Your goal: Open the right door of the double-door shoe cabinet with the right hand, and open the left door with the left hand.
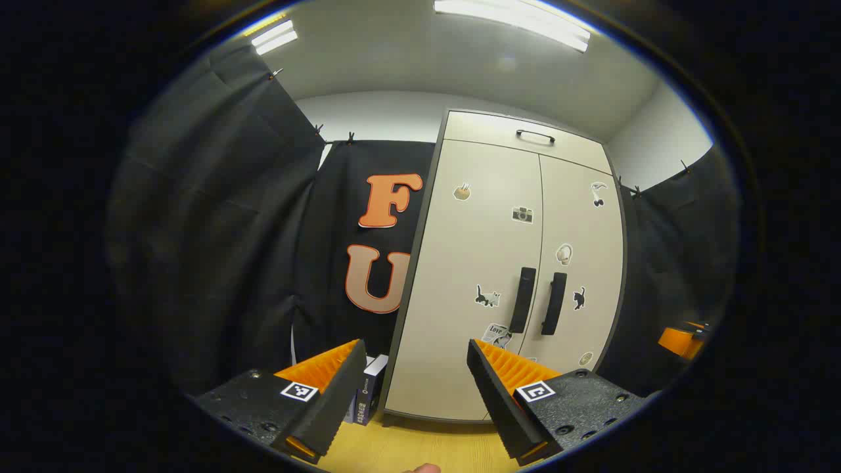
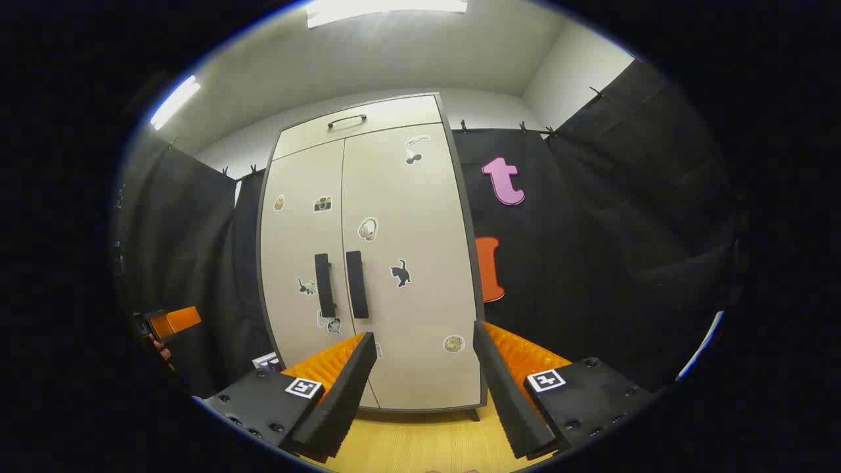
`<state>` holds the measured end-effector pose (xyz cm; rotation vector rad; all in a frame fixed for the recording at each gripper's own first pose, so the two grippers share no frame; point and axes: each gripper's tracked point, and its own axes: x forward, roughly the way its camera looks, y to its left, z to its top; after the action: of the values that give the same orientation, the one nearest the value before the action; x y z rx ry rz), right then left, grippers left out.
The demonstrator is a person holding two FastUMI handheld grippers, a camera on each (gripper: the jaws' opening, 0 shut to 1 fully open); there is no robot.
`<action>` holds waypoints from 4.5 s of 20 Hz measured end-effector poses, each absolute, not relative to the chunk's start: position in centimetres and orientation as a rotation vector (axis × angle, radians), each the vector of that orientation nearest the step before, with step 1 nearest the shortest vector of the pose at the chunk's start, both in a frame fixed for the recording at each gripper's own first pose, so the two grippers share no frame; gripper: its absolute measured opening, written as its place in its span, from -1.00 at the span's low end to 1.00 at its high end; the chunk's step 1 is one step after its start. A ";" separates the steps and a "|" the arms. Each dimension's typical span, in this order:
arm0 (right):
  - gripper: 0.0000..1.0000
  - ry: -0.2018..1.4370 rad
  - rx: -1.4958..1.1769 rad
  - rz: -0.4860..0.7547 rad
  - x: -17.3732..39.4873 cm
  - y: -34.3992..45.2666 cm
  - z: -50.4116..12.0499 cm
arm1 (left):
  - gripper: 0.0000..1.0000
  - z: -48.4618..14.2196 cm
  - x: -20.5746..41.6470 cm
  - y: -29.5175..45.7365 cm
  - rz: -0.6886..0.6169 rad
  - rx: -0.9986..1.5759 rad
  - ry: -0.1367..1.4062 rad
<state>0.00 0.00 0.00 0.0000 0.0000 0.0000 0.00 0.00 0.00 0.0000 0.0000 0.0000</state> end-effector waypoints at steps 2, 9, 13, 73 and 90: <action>0.95 0.001 0.002 -0.003 0.2 -0.1 -0.1 | 0.89 -0.1 0.0 -0.1 -0.007 -0.004 0.004; 0.95 0.005 0.019 -0.014 0.1 -0.6 -0.3 | 0.89 -0.5 0.3 -0.3 -0.017 -0.010 0.017; 0.93 0.015 0.027 -0.018 0.3 -0.9 -0.7 | 0.89 -0.5 0.3 -0.4 -0.017 -0.007 0.020; -0.50 0.081 -0.076 0.194 24.9 13.9 0.4 | 0.89 -1.9 -2.3 4.8 0.100 0.028 0.009; -0.50 0.172 -0.005 0.357 14.6 9.9 1.7 | 0.89 -1.6 -4.8 3.9 0.067 0.024 0.013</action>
<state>14.56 9.87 1.70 -0.0046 0.1724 0.3565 -4.83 3.89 -1.56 0.0238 0.0132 0.0674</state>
